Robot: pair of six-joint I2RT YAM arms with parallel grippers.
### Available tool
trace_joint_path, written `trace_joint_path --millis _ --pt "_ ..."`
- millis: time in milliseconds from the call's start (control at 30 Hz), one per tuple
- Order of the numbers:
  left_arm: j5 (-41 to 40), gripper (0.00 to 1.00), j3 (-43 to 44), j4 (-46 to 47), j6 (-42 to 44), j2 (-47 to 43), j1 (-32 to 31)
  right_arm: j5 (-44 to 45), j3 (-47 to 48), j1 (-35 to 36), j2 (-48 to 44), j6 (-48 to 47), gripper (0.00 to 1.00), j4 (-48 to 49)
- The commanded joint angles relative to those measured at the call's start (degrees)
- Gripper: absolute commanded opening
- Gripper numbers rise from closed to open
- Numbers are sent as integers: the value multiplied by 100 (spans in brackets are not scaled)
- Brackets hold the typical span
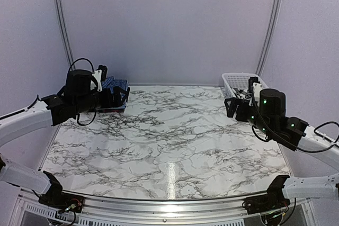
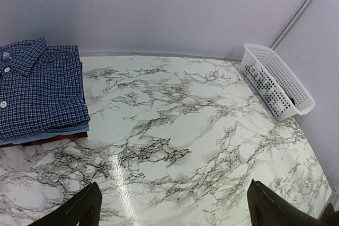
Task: Fold and stack the long sleeve shirts
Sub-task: Pick up the crumpled shirt from the bin.
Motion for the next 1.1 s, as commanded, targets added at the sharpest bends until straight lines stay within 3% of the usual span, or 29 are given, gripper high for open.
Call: trace_joint_path --millis 0,400,633,867,1067 --pt "63 99 80 -123 79 -62 25 -42 -6 -49 -35 -3 99 141" --pt "145 99 97 -121 83 -76 27 -150 -4 -42 -110 -149 99 129" --pt "279 99 108 -110 25 -86 27 349 814 -143 833 -635 99 -174" --pt "283 99 72 -167 94 -247 36 -893 1480 -1690 1759 -521 99 29" --pt "665 99 80 -192 73 -366 45 -1131 2378 -2781 3016 -541 97 -201"
